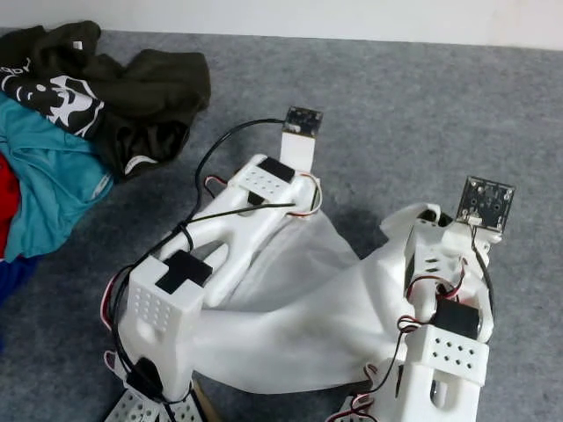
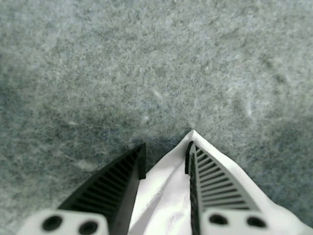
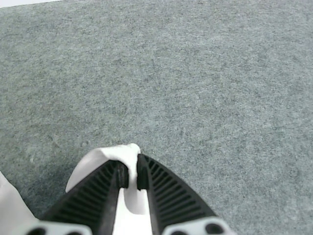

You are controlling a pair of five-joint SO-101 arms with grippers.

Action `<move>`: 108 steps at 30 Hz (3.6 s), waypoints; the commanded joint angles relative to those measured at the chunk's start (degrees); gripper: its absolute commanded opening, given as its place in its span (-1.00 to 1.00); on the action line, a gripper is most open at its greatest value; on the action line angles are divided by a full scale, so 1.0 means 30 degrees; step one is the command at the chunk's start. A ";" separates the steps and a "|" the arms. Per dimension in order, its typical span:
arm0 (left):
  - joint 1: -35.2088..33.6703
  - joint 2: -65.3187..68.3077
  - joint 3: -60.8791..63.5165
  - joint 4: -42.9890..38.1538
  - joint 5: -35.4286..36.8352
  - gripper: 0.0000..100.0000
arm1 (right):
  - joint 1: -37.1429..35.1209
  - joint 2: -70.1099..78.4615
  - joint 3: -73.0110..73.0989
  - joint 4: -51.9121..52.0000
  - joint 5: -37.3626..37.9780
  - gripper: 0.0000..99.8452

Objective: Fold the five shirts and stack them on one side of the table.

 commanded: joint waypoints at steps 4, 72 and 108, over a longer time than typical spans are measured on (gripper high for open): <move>0.0689 -0.0161 -0.0571 -0.0410 -0.0147 -0.94 | 0.0132 -0.0220 -0.0073 -0.0454 -0.0117 -0.99; -0.2828 -0.2535 -0.0601 0.0791 0.0000 -0.69 | 0.0952 -0.0190 0.2945 -0.5084 0.0000 -0.99; -0.1597 -0.0894 -0.0044 -0.1319 -0.0029 -0.99 | 0.0952 -0.0220 0.3297 -0.5084 0.0000 -0.99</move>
